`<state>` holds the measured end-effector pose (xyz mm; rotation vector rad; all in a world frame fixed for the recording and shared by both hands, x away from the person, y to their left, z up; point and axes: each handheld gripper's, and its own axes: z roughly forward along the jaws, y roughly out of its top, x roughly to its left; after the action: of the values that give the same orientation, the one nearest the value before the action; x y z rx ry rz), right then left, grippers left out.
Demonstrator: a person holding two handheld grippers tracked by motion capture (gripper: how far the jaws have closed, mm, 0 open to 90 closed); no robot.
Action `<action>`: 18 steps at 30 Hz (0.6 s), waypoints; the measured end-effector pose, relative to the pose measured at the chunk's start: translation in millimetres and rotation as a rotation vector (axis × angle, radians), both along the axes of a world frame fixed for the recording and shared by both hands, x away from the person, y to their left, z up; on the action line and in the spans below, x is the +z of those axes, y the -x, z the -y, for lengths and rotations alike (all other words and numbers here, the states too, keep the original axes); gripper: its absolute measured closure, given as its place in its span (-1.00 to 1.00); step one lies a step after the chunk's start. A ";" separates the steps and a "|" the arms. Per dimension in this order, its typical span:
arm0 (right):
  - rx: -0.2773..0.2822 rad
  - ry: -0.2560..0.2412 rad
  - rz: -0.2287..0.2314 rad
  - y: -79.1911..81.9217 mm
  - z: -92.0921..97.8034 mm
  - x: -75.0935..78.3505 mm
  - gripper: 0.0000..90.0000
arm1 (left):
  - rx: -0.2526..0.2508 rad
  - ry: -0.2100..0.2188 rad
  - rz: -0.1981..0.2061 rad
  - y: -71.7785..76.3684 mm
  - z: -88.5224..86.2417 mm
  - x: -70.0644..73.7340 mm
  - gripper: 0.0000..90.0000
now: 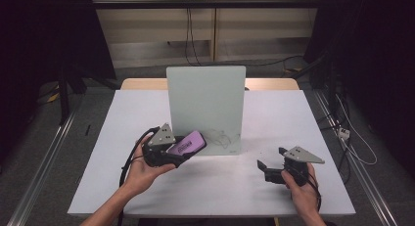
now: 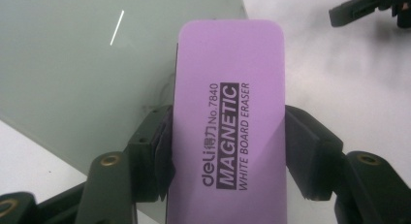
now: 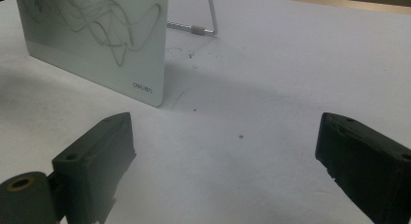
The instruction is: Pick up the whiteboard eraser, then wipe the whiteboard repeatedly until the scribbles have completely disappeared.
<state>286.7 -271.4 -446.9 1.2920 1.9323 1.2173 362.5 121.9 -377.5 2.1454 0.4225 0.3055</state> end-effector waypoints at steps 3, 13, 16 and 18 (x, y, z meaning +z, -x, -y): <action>-0.001 -0.002 -0.002 0.1 -0.1 0.1 -0.84 | 0.013 0.012 0.015 -0.8 -2.2 0.5 -0.11; -0.011 -0.002 -0.004 -1.3 0.4 -0.1 -0.84 | 0.024 0.032 0.041 -6.3 -7.4 0.5 -0.11; -0.012 0.004 -0.008 -1.9 -0.6 -0.9 -0.84 | 0.039 0.046 0.051 -8.5 -8.7 1.3 -0.11; -0.017 0.004 -0.008 -1.5 -0.6 -1.0 -0.84 | 0.051 0.045 0.063 -10.2 -10.4 2.4 -0.11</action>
<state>288.1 -270.8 -447.8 1.3097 1.9245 1.2012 372.7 132.3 -375.1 2.0776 0.4441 0.3871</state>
